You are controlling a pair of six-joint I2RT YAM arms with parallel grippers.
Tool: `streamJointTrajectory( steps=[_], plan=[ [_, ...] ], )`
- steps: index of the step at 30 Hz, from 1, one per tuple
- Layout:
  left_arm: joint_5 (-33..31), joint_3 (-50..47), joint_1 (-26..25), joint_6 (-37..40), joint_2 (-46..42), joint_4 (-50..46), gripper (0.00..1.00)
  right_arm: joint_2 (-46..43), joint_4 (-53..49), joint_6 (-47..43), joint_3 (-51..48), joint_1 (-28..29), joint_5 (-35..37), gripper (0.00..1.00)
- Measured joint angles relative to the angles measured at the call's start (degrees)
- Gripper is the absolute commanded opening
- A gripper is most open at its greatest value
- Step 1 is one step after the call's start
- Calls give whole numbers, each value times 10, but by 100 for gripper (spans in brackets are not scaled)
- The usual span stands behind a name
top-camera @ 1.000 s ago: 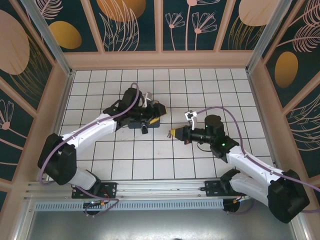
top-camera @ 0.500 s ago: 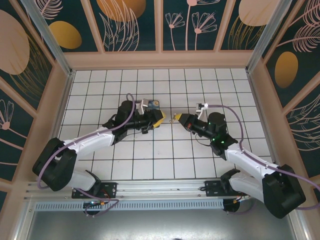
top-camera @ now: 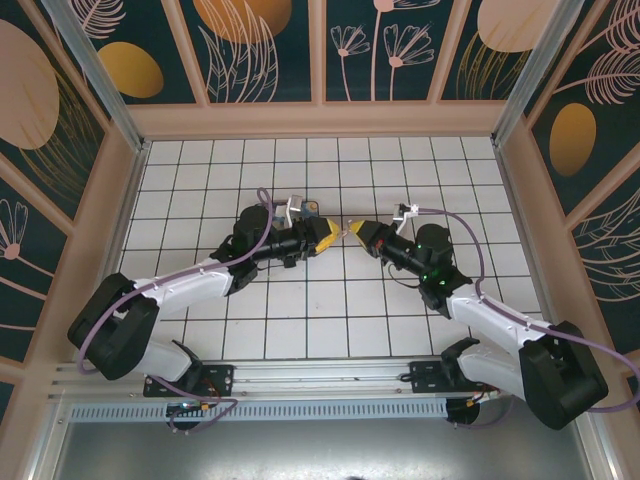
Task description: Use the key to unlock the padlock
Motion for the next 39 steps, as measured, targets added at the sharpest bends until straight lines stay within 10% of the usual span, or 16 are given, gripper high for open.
streamJointTrajectory(
  steps=[39],
  plan=[
    [-20,21,0,45,-17,-77,7,40,45,4,1,22,-13,0]
  ],
)
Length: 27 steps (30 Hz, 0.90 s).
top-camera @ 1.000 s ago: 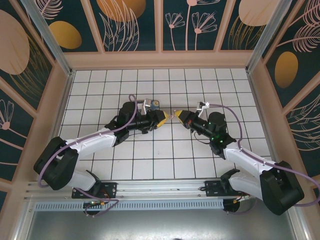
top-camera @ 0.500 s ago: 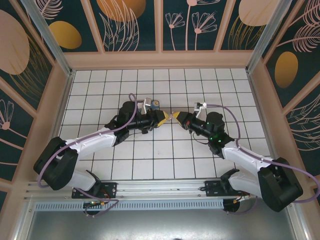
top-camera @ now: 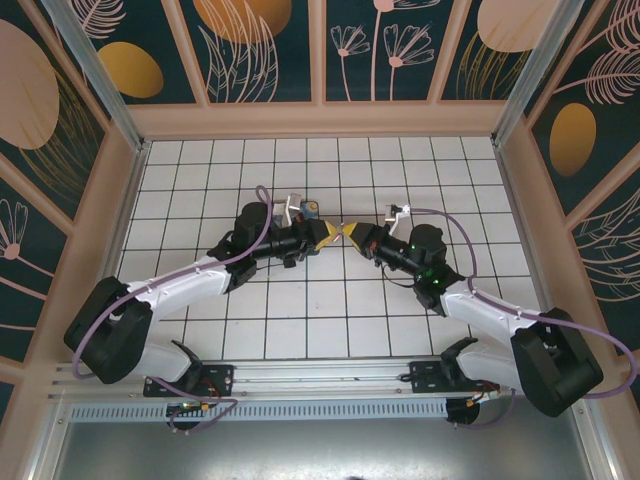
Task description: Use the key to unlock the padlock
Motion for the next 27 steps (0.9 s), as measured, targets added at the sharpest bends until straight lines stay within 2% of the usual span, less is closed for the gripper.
streamJointTrajectory(
  steps=[4,7,8,10,12,15,20,27],
  plan=[
    [-1,-5,0,0,-3,1,0,0,0,0,0,1,-1,0],
    [-2,-5,0,1,-6,0,0,-1,0,0,0,1,-2,1],
    [-2,-5,0,4,-7,-2,0,-1,0,0,0,1,-3,7],
    [-1,-5,0,17,-8,-9,0,-2,-5,-3,0,1,-8,26],
    [-1,-1,0,42,-8,-32,0,-11,-29,-15,-2,-3,-18,37],
    [2,18,0,98,-8,-92,0,-57,-104,-52,-8,-32,-20,46],
    [22,65,0,202,-7,-183,0,-124,-220,-147,1,-96,-25,47],
    [70,104,-30,315,7,-244,0,-69,-279,-304,86,-101,-115,40]
  ],
)
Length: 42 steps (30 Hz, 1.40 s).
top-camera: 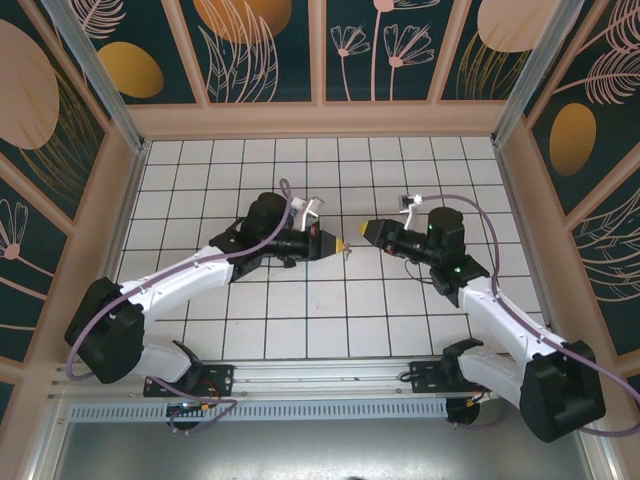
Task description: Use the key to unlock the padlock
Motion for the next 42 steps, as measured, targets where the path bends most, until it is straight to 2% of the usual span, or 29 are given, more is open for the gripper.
streamJointTrajectory(
  steps=[6,15,28,42],
  plan=[
    [25,5,-8,50,8,-26,0,9,-1,-90,18,0,-95,34],
    [49,4,-8,55,7,-12,0,5,-7,-135,4,0,-170,31],
    [66,-1,-8,57,-11,3,0,-15,-10,-139,-28,0,-205,24],
    [89,-3,-5,59,-12,9,0,-14,37,-120,-37,1,-236,9]
  ],
)
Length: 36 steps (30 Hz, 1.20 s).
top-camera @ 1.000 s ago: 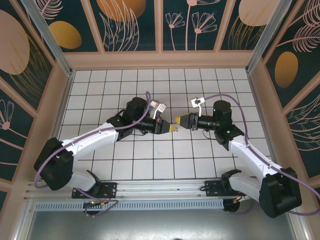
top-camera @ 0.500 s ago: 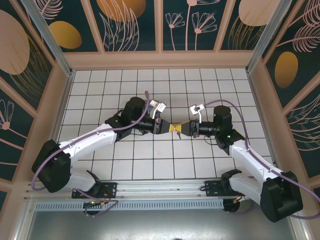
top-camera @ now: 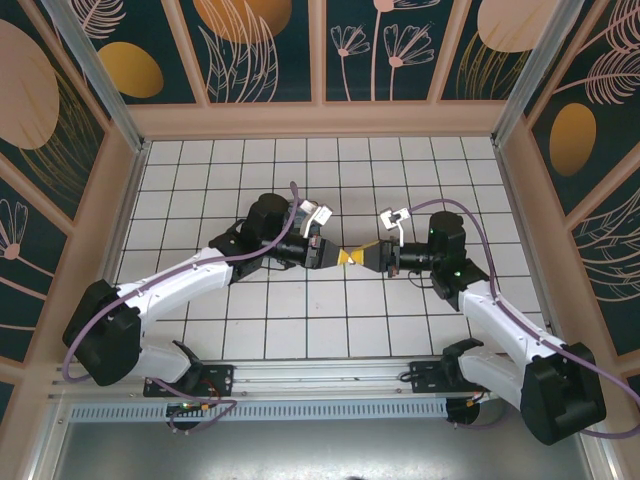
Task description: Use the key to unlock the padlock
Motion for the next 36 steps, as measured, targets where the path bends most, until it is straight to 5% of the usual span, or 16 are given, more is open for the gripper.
streamJointTrajectory(
  steps=[10,17,21,22,25,27,33,36],
  plan=[
    [14,-6,0,0,0,5,0,-9,13,14,-17,8,-12,19],
    [21,-10,1,0,-1,8,0,-12,19,20,-20,11,-12,1],
    [25,-15,3,0,-6,13,0,-12,29,24,-22,16,-14,0],
    [26,-16,4,0,-6,13,3,-12,34,28,-24,17,-15,0],
    [17,-18,7,-5,-6,18,38,-15,54,39,-34,20,-16,0],
    [-3,-23,20,-18,-5,27,49,-22,59,45,-40,27,-16,0],
    [-89,-45,80,-50,-6,32,56,-29,55,47,-54,29,15,0],
    [-182,-42,84,-49,-15,-20,55,-28,49,62,-58,29,56,0]
  ],
)
